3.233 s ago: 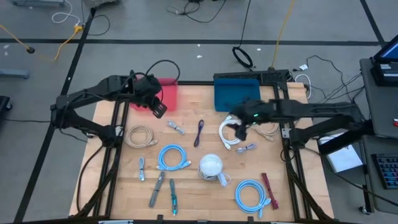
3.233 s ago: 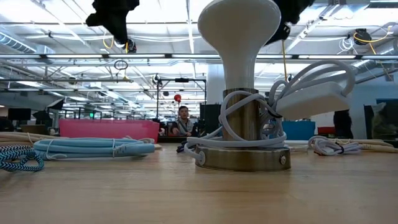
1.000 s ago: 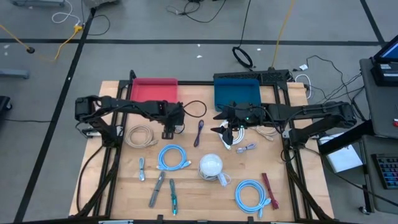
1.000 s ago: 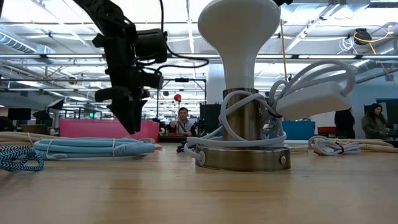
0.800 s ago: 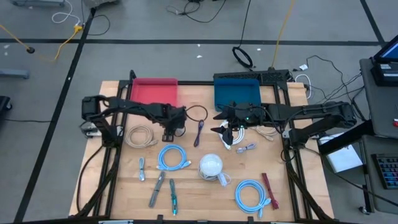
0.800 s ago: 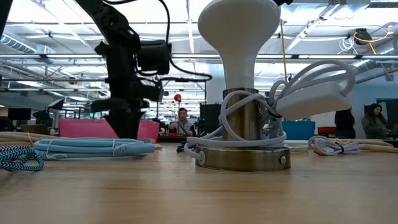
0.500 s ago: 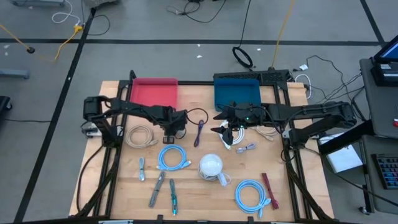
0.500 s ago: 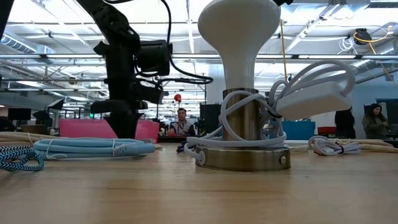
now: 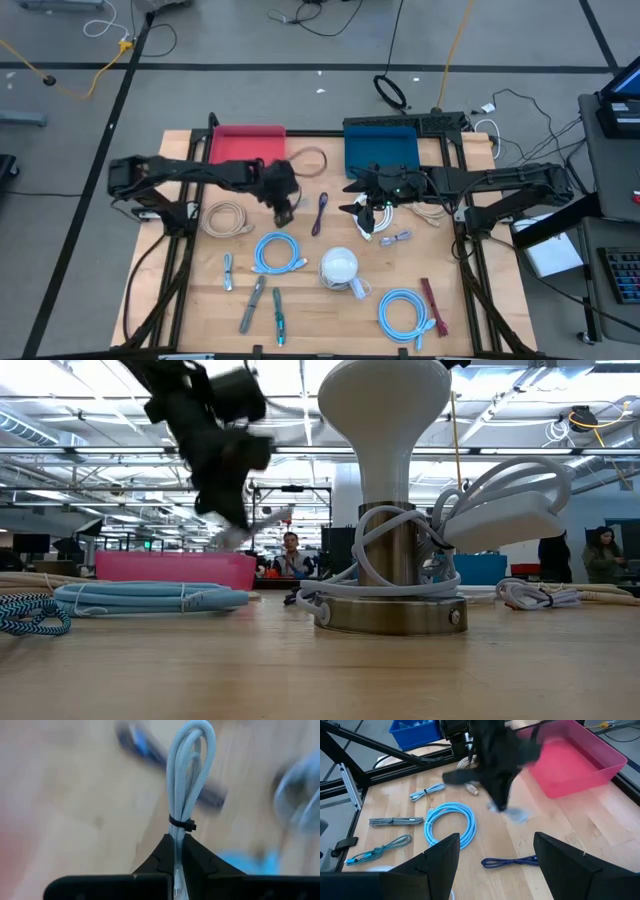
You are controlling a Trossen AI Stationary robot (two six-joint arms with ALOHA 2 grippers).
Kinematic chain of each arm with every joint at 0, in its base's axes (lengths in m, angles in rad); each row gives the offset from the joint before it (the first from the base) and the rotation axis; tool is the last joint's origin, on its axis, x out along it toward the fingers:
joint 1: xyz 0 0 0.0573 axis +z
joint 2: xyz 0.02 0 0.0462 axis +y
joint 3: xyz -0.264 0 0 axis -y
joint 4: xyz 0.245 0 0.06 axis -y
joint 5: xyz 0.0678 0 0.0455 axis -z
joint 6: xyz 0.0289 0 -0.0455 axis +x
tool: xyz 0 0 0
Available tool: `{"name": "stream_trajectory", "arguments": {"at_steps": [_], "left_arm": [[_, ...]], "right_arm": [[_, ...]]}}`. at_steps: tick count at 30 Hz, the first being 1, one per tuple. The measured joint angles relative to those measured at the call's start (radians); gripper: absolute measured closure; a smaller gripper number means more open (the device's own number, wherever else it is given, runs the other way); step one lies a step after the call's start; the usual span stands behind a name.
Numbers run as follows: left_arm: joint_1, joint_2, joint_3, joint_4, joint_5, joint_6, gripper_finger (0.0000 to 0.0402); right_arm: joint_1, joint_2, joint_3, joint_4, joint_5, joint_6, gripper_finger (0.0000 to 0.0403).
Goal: Pick & Place USB Port
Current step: Put the light blue USB cable into the pink bin
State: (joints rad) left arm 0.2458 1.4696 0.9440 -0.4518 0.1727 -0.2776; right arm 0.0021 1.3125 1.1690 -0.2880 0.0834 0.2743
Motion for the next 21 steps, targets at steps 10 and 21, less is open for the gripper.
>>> {"name": "stream_trajectory", "arguments": {"at_steps": [10,21], "left_arm": [[0.264,-0.195,0.002,-0.039,-0.251,-0.393,0.0389],[0.508,0.015,-0.011,0.030,-0.096,-0.405,0.0389]], "right_arm": [[0.000,0.000,0.000,0.040,0.001,0.001,0.0156],[0.000,0.000,0.000,0.038,-0.001,0.007,0.0156]]}}
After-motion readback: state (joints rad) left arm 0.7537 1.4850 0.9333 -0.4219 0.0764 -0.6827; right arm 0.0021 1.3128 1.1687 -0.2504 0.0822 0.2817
